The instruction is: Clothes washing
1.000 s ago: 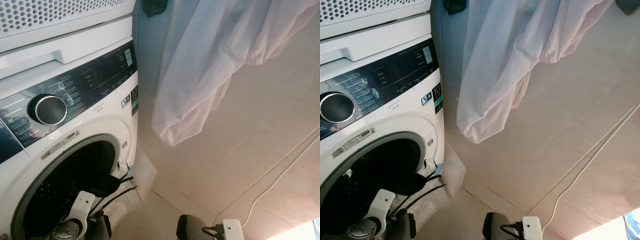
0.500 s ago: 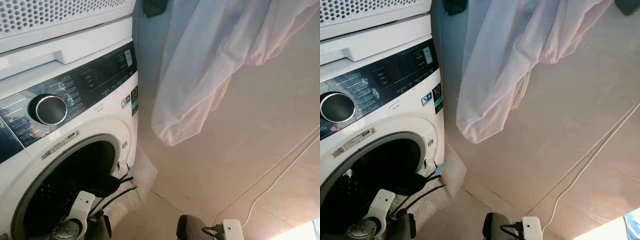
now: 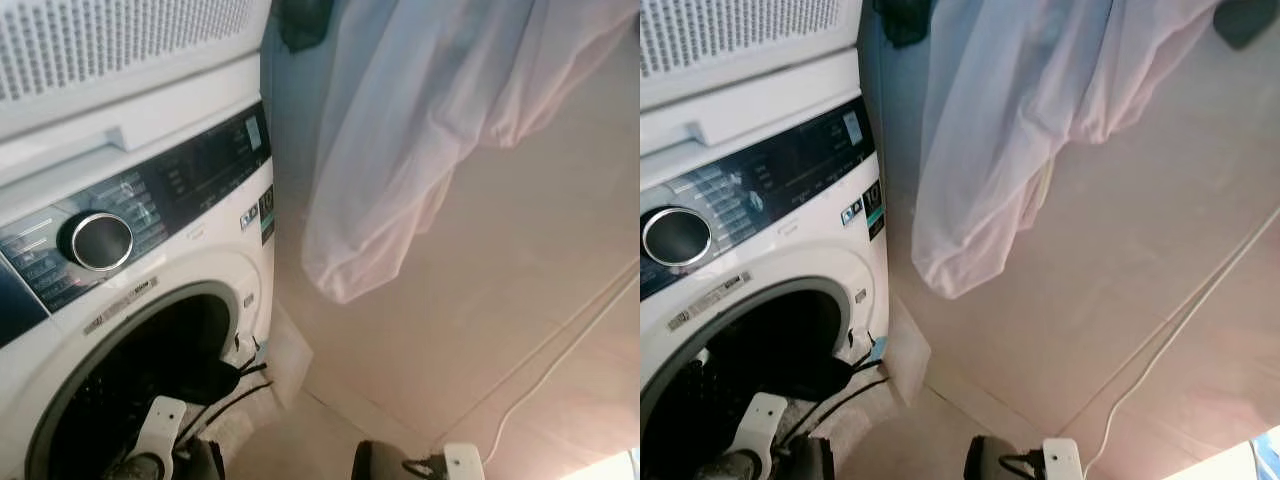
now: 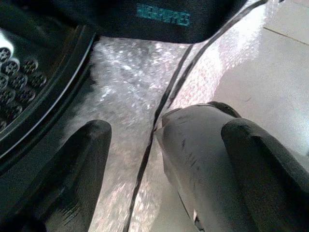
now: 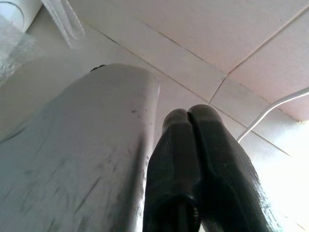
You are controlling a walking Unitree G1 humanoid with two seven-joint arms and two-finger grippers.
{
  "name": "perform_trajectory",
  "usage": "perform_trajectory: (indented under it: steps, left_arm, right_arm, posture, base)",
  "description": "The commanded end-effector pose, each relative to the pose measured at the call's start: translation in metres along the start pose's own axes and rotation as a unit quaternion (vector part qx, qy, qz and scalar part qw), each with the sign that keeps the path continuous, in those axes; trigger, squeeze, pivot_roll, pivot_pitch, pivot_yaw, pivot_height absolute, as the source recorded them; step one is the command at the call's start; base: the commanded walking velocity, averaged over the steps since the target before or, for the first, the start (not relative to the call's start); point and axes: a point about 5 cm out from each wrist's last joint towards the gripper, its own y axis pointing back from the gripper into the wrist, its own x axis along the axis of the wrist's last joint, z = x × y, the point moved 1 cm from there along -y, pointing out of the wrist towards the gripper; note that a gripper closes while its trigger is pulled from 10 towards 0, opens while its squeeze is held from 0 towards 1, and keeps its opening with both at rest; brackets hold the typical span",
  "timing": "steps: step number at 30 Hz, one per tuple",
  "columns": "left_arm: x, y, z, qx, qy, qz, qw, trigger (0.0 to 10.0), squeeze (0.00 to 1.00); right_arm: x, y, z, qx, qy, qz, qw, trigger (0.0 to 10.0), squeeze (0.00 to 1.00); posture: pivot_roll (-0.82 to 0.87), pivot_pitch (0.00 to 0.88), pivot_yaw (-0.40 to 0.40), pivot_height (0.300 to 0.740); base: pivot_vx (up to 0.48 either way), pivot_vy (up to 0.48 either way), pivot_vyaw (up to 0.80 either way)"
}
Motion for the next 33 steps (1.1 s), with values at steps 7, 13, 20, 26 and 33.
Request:
perform_trajectory:
  steps: [7,13,20,26,33]
  left_arm:
    - [-0.0046,0.0003,0.0022,-0.002,0.001,-0.012,1.0,10.0,0.0]
    - [-0.0053,0.0006,0.0026,-0.002,0.003,-0.01,1.0,10.0,0.0]
    - [-0.0095,0.0021,0.0013,0.0,0.007,-0.013,1.0,10.0,0.0]
    - [-0.0109,0.0027,0.0008,0.001,0.011,-0.012,1.0,10.0,0.0]
    - [-0.011,0.0028,0.002,-0.003,0.009,-0.01,1.0,10.0,0.0]
  right_arm:
    - [-0.0101,0.001,-0.0142,0.021,-0.002,-0.023,1.0,10.0,0.0]
    - [-0.0103,0.001,-0.0144,0.023,0.002,-0.024,0.999,10.0,0.0]
    - [-0.0106,0.001,-0.0147,0.026,0.002,-0.027,0.999,10.0,0.0]
    - [-0.0107,0.001,-0.0149,0.029,0.003,-0.028,0.999,10.0,0.0]
    - [-0.0104,0.0009,-0.0149,0.029,0.004,-0.027,0.999,10.0,0.0]
  posture:
    - [0.2,0.0,-0.125,0.667]
    - [0.19,0.0,-0.125,0.667]
    - [0.19,0.0,-0.127,0.667]
    - [0.19,0.0,-0.128,0.667]
    - [0.19,0.0,-0.128,0.667]
  base:
    - [0.0,0.0,0.0]
    - [0.0,0.0,0.0]
    - [0.0,0.0,0.0]
    - [0.0,0.0,0.0]
    - [-0.235,0.0,0.0]
